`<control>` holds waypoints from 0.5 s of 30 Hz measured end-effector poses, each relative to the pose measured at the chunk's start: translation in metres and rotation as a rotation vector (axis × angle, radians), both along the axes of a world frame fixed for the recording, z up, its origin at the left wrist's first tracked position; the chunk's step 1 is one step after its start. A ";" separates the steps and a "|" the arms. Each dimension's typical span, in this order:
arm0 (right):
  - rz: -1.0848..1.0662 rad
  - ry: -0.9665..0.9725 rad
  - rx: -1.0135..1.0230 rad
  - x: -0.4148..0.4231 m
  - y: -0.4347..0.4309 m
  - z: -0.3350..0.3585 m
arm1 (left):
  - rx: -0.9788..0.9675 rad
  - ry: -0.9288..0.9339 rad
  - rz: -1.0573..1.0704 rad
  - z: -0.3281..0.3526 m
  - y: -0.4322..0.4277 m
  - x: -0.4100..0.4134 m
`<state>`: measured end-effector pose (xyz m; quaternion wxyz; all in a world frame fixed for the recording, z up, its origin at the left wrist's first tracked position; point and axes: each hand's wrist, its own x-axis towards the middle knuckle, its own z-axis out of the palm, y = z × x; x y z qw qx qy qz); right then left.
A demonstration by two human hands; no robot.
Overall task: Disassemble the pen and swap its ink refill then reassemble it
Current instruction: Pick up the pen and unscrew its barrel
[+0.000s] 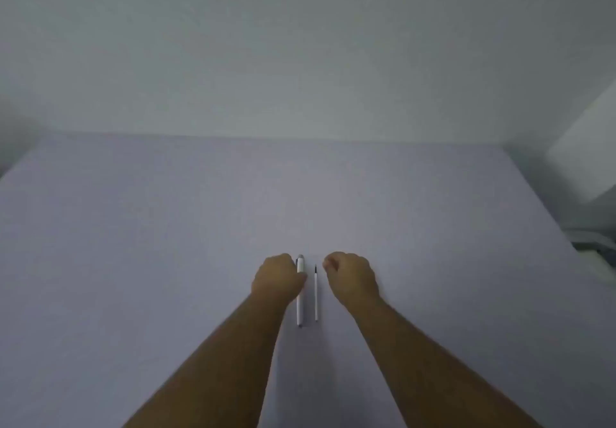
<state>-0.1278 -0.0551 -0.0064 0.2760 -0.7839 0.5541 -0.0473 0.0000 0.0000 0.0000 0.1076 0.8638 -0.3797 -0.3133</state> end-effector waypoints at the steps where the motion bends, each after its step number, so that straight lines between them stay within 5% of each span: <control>1: -0.019 -0.012 0.024 0.000 0.000 -0.006 | 0.030 0.045 0.020 -0.006 0.002 -0.003; 15: -0.124 -0.180 0.178 0.013 0.002 -0.021 | -0.062 0.126 0.149 -0.023 0.011 -0.012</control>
